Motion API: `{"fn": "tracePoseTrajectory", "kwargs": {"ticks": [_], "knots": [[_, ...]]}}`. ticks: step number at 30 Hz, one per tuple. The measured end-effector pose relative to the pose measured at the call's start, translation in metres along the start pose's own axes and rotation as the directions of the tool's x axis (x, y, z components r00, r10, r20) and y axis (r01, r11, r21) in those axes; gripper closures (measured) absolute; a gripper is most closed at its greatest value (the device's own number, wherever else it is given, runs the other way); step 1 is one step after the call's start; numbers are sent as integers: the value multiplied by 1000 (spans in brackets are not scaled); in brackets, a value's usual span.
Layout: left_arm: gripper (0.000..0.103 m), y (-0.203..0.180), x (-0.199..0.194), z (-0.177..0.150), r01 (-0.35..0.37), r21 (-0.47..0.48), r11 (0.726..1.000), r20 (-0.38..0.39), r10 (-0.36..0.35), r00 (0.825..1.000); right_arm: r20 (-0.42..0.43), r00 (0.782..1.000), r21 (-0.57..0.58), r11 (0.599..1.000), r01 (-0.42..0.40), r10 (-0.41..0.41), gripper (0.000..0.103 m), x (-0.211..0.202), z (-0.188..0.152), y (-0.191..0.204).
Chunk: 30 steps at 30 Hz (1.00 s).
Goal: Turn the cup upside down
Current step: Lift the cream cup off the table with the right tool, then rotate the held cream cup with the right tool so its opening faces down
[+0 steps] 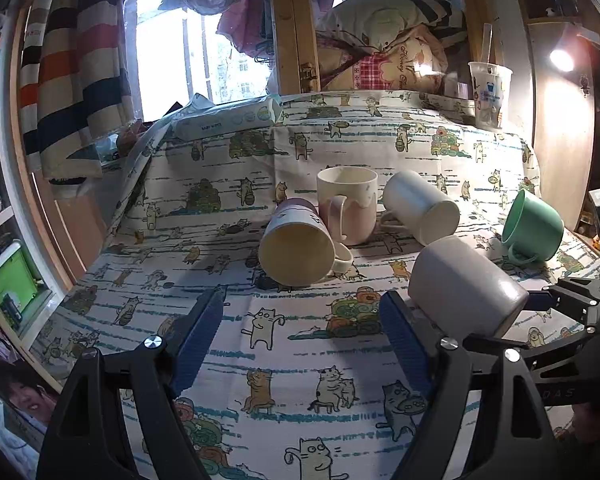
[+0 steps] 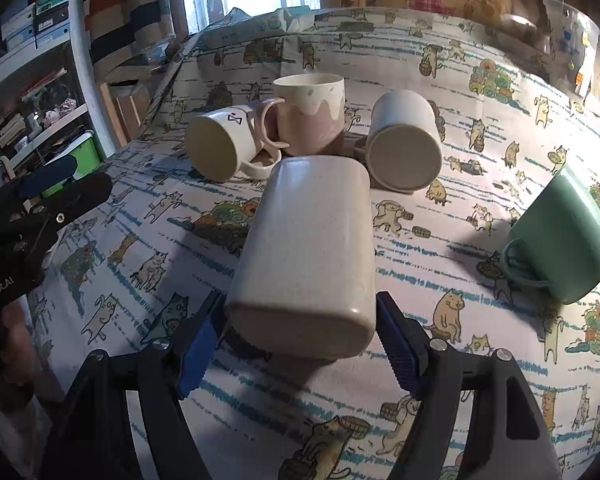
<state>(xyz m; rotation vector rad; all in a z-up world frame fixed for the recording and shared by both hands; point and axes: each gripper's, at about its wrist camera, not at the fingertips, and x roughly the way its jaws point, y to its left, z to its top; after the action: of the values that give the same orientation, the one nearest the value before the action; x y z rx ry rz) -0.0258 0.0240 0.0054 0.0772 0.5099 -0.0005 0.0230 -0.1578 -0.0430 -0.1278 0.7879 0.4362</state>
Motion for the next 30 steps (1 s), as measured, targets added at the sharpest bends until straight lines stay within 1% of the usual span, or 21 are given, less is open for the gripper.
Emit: {"fn": "tracePoseTrajectory", "kwargs": {"ticks": [1, 2, 8, 13, 18, 21, 26, 30], "knots": [[23, 0, 0, 0, 2, -1, 1000, -2, -2, 1000, 4, 1000, -2, 1000, 11, -11, 32, -1, 0, 0], [23, 0, 0, 0, 2, -1, 1000, -5, -2, 1000, 7, 1000, -3, 1000, 17, -17, 33, -2, 0, 0], [23, -1, -5, 1, 1, 10, 1000, 2, -1, 1000, 57, 998, 26, 1000, 13, -15, 33, -20, 1, -4], [23, -1, -13, 2, 9, 0, 1000, 19, -9, 1000, 104, 994, 13, 1000, 27, -28, 34, -41, 2, -3], [23, -6, -13, 0, 30, 21, 999, 2, -30, 1000, 130, 991, 14, 999, 42, -44, 34, -56, 5, -7], [23, -12, -17, -2, 39, 37, 999, 14, -39, 999, 131, 990, 27, 999, 44, -47, 34, -59, 6, -13], [23, -13, -20, -1, 55, 19, 998, 21, -55, 998, 134, 990, 50, 998, 41, -48, 34, -60, 10, -18], [23, -10, -20, -1, 53, 8, 999, 19, -53, 998, 166, 985, 58, 997, 42, -51, 34, -63, 15, -19]]}}
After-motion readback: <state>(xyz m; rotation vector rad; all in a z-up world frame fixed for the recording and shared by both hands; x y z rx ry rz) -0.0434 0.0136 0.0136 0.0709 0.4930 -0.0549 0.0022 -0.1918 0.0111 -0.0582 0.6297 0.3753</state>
